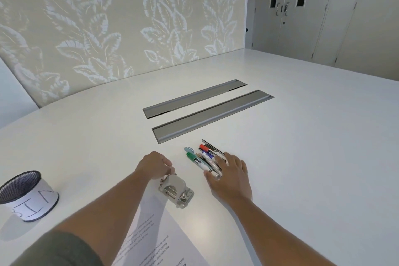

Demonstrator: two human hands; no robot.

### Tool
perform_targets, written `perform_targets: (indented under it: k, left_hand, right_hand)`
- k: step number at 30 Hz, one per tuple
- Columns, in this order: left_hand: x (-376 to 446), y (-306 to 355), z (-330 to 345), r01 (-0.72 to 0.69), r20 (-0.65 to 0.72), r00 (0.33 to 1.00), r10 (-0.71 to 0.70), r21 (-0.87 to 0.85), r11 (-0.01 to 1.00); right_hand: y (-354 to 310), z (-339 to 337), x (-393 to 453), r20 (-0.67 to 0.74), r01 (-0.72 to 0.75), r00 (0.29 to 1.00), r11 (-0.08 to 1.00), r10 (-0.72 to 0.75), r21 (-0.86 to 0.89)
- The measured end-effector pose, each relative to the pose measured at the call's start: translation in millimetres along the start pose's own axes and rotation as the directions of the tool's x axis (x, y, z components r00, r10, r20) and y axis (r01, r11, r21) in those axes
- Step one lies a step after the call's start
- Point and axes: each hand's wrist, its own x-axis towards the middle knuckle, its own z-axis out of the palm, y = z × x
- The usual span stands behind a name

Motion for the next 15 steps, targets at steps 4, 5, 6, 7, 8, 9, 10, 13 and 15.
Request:
perform_targets:
  k: [4,5,6,7,8,9,10,13,15]
  left_hand:
    - [10,1,-2,0.026,0.118,0.993,-0.017,-0.077,0.997]
    - [13,1,-2,0.025,0.133,0.991,-0.015,-0.076,0.997]
    - [15,2,-2,0.021,0.144,0.990,-0.011,-0.073,0.997]
    - [17,3,-2,0.017,0.154,0.988,-0.006,-0.067,0.998]
    - [19,4,-3,0.010,0.163,0.987,-0.001,-0.057,0.998]
    - [22,4,-2,0.005,0.171,0.985,0.003,-0.044,0.999]
    - [25,6,-2,0.001,0.173,0.985,0.005,-0.035,0.999]
    - [33,12,1,0.006,0.134,0.991,-0.003,-0.025,1.000]
    - [37,18,5,-0.017,0.099,0.995,0.020,-0.033,0.999]
  right_hand:
    - [-2,3,6,-0.018,-0.002,1.000,1.000,0.002,0.020]
    - [-2,4,7,-0.029,0.001,1.000,1.000,0.000,0.024]
    - [-3,5,8,-0.037,0.002,0.999,1.000,-0.001,0.025]
    - [-3,6,9,-0.040,0.001,0.999,1.000,0.000,0.027]
    - [-3,6,11,-0.038,-0.001,0.999,1.000,0.002,0.027]
    - [-3,7,12,-0.037,-0.001,0.999,1.000,0.002,0.028]
    - [-3,8,13,-0.039,0.002,0.999,1.000,-0.001,0.027]
    - [-3,10,17,-0.053,0.013,0.999,1.000,-0.011,0.026]
    - [-3,11,19,-0.057,0.016,0.998,0.999,-0.014,0.032]
